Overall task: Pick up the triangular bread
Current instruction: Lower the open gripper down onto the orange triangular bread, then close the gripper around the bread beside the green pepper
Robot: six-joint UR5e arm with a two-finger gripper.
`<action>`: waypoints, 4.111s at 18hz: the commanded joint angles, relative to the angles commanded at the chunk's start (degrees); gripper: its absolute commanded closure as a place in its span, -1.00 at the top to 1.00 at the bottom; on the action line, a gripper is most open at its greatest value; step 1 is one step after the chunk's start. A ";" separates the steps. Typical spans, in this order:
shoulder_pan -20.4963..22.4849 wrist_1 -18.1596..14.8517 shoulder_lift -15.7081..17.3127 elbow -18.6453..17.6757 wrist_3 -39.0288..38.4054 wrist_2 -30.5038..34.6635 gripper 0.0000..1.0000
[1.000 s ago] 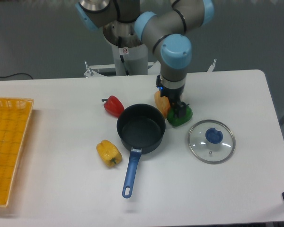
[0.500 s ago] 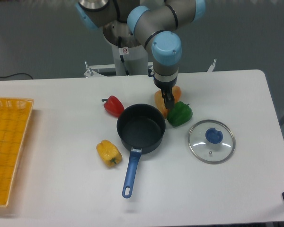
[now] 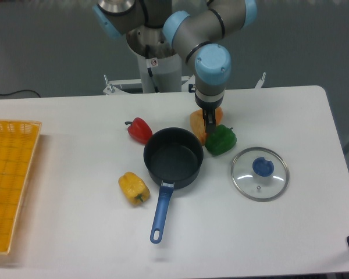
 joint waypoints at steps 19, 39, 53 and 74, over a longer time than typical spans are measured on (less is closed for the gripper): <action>-0.44 0.70 -0.70 -2.37 -0.18 0.00 1.00; 2.29 3.95 -2.28 -2.37 6.67 -0.44 1.00; 2.29 4.48 -2.99 -2.46 18.80 -3.51 1.00; 5.45 6.33 -4.74 -4.57 23.91 -7.73 1.00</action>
